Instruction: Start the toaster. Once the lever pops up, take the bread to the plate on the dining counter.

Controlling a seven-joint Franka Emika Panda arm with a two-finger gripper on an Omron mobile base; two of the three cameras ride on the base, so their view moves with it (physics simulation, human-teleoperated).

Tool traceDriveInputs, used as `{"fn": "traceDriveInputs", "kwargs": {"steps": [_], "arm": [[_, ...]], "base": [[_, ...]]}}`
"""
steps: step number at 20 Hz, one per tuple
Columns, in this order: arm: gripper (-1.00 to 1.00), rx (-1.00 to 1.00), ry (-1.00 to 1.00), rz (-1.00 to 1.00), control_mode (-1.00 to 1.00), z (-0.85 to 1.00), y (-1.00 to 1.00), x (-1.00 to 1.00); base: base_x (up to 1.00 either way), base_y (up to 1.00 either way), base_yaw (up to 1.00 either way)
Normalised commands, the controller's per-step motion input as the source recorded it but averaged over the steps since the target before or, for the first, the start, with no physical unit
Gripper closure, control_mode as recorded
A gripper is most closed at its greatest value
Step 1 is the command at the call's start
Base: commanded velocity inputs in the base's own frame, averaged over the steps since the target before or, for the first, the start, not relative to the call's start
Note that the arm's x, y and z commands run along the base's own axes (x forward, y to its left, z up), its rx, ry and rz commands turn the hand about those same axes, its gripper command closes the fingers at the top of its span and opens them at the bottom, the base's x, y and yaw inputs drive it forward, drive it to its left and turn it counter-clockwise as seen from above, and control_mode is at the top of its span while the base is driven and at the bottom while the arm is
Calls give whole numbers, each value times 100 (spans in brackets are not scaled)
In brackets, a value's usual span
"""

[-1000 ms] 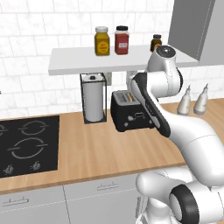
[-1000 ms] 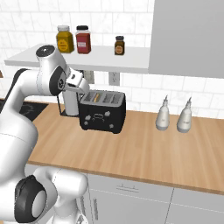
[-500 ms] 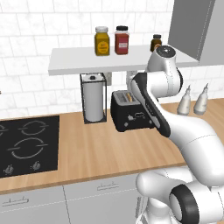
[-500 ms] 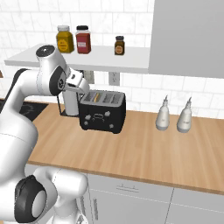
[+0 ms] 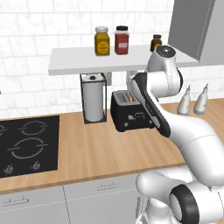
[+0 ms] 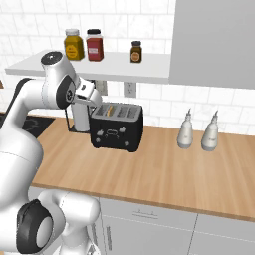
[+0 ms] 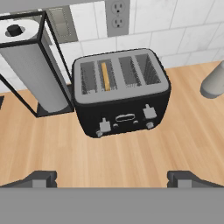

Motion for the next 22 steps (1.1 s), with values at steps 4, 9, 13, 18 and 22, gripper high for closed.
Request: {"fn": "traceDriveInputs", "kwargs": {"steps": [4, 9, 13, 18, 22], "arm": [[-100, 0, 0, 0, -100, 0, 0, 0], [-100, 0, 0, 0, -100, 0, 0, 0], [-100, 0, 0, 0, -100, 0, 0, 0], [-100, 0, 0, 0, -100, 0, 0, 0], [-100, 0, 0, 0, -100, 0, 0, 0]], "base": [[0, 0, 0], [0, 0, 0], [0, 0, 0], [0, 0, 0], [0, 0, 0]]}}
